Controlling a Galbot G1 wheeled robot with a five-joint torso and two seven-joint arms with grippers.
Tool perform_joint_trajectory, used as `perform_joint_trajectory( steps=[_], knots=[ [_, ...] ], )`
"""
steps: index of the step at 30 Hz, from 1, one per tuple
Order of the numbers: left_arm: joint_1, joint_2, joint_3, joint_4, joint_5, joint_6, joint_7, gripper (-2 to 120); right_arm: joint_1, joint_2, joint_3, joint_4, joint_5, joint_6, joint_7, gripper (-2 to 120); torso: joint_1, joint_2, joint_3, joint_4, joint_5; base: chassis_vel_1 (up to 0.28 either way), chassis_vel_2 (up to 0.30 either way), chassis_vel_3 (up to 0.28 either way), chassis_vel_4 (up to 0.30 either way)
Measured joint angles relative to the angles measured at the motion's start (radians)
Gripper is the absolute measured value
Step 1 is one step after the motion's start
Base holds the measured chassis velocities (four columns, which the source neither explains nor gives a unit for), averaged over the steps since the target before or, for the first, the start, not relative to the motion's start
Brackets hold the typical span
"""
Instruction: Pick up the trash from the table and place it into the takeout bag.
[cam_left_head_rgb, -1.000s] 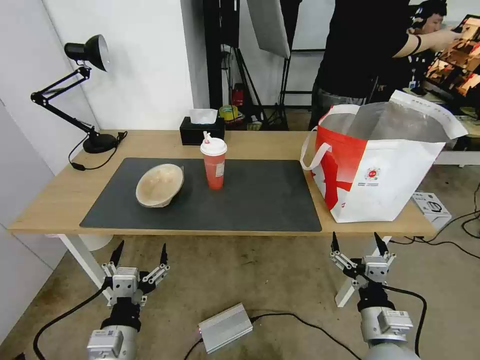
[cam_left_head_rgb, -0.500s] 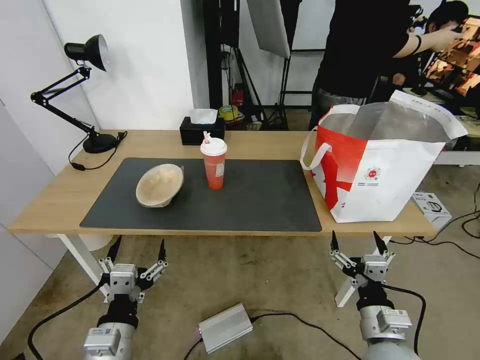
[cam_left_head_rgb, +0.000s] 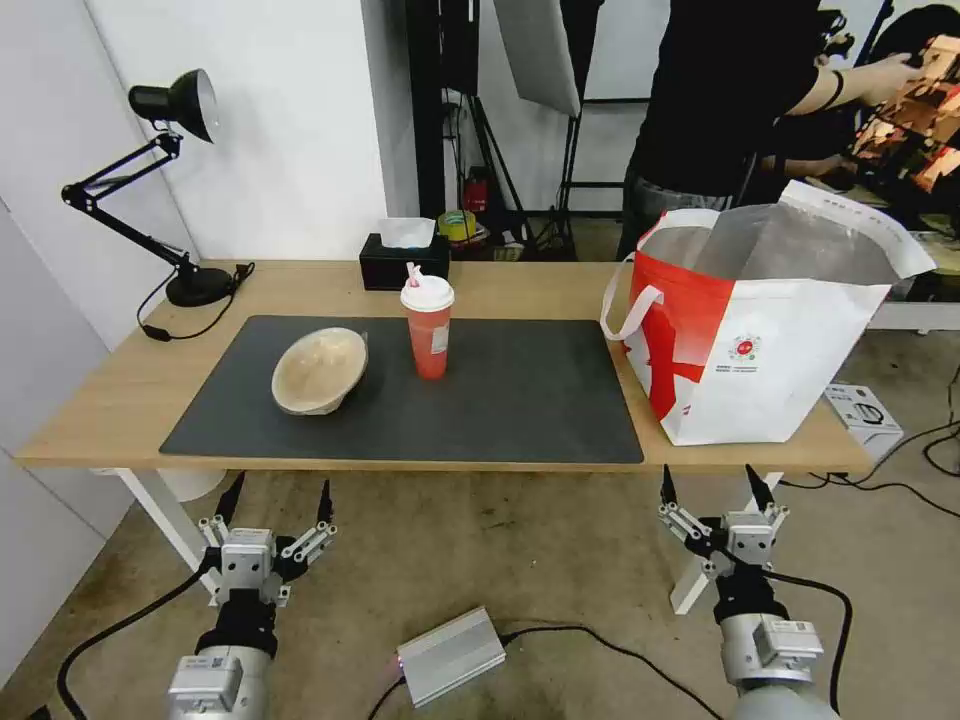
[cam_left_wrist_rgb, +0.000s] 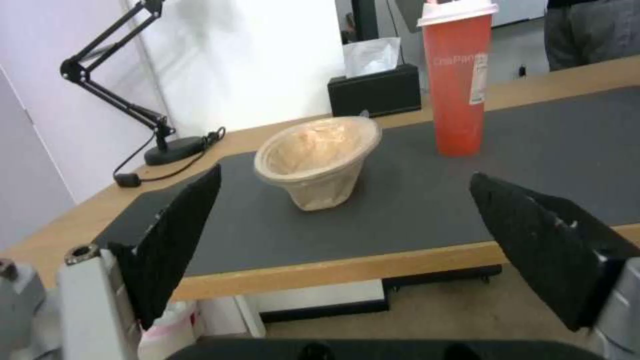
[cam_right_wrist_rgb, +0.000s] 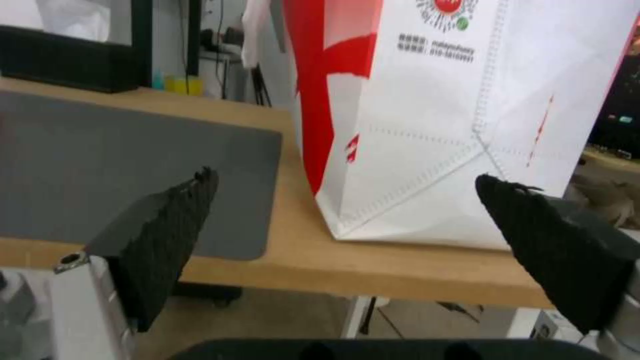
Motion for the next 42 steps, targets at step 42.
perform_joint_trajectory(
  steps=[42],
  knots=[
    [-0.003,0.000,-0.004,0.012,-0.002,0.000,-0.002,100,-0.003,-0.036,0.004,0.027,0.066,-0.113,-0.096,99,0.000,0.000,0.000,0.0000,0.0000,0.000,0.000,0.000,0.000]
  ],
)
